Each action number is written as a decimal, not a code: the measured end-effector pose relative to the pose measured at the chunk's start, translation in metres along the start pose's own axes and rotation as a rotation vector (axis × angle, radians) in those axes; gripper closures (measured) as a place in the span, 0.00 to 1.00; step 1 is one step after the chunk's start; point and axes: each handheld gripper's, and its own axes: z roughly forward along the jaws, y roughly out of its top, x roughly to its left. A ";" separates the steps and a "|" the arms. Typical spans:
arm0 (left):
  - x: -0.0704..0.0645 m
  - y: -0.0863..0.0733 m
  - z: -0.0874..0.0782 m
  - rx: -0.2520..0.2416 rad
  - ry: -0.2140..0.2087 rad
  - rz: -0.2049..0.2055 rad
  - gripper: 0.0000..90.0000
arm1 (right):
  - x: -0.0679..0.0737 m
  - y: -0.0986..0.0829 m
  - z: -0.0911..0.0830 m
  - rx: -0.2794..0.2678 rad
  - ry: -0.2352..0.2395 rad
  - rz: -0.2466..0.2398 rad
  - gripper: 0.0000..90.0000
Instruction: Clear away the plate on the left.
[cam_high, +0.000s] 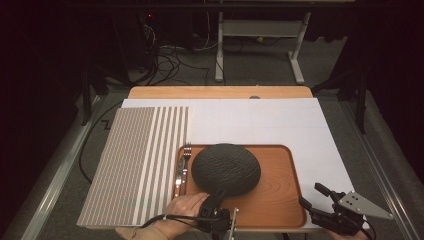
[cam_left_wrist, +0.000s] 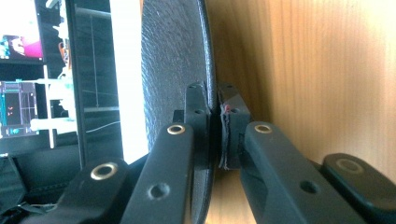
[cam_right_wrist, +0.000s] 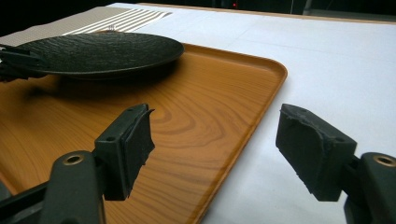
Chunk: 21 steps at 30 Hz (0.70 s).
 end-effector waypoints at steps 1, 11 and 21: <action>-0.001 0.001 0.000 0.002 0.001 0.004 0.90 | 0.000 0.000 0.000 0.000 0.000 0.000 0.30; -0.007 0.006 -0.001 -0.016 0.002 0.025 0.89 | 0.000 0.000 0.000 0.002 0.002 -0.001 0.30; -0.010 0.012 -0.001 -0.050 -0.031 0.008 0.86 | 0.001 0.000 0.000 0.003 0.003 -0.002 0.30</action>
